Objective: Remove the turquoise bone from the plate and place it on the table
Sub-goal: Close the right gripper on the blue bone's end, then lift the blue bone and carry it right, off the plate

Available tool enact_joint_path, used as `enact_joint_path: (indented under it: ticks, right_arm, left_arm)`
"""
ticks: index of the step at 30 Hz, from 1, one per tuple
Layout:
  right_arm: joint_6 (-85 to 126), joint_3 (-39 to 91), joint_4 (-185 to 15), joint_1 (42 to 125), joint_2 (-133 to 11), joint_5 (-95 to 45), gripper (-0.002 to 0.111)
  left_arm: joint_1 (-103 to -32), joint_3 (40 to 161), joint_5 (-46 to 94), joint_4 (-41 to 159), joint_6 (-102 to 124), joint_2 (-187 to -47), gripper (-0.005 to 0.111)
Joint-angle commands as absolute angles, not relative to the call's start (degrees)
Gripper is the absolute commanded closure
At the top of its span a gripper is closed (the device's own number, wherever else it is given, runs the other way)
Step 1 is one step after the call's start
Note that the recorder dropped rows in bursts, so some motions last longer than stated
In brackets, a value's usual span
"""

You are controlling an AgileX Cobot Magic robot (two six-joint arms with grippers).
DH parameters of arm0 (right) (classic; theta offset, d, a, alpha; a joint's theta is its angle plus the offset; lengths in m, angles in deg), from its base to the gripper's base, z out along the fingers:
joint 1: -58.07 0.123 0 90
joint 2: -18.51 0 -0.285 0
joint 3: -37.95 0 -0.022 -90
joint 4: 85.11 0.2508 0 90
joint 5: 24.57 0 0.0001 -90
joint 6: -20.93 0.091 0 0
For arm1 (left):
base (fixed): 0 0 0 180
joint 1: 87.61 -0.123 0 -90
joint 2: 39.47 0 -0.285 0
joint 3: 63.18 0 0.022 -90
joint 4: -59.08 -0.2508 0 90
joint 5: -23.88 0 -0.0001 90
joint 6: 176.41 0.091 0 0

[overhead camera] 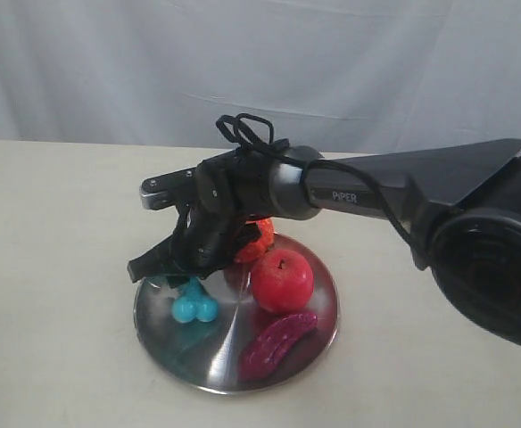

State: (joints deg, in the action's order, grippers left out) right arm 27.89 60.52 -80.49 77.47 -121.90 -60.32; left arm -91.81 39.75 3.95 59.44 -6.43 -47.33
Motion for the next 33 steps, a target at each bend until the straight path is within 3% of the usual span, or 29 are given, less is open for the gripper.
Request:
enact_joint_path:
  ticks: [1,5,20,33]
  right_arm:
    - [27.46,60.93,-80.95,77.52,-121.57,-59.84,0.086]
    - [27.67,61.98,-80.59,77.52,-119.58,-61.31,0.109]
    - [28.62,62.09,-80.64,76.26,-101.28,-76.03,0.109]
    - [27.01,60.77,-83.11,61.67,-91.44,-92.68,0.109]
  left_arm:
    - [-92.07,39.6,4.26,59.08,-6.54,-47.25,0.107]
    - [-92.07,39.6,4.26,59.08,-6.54,-47.25,0.107]
    - [-92.07,39.6,4.26,59.08,-6.54,-47.25,0.107]
    - [-92.07,39.6,4.26,59.08,-6.54,-47.25,0.107]
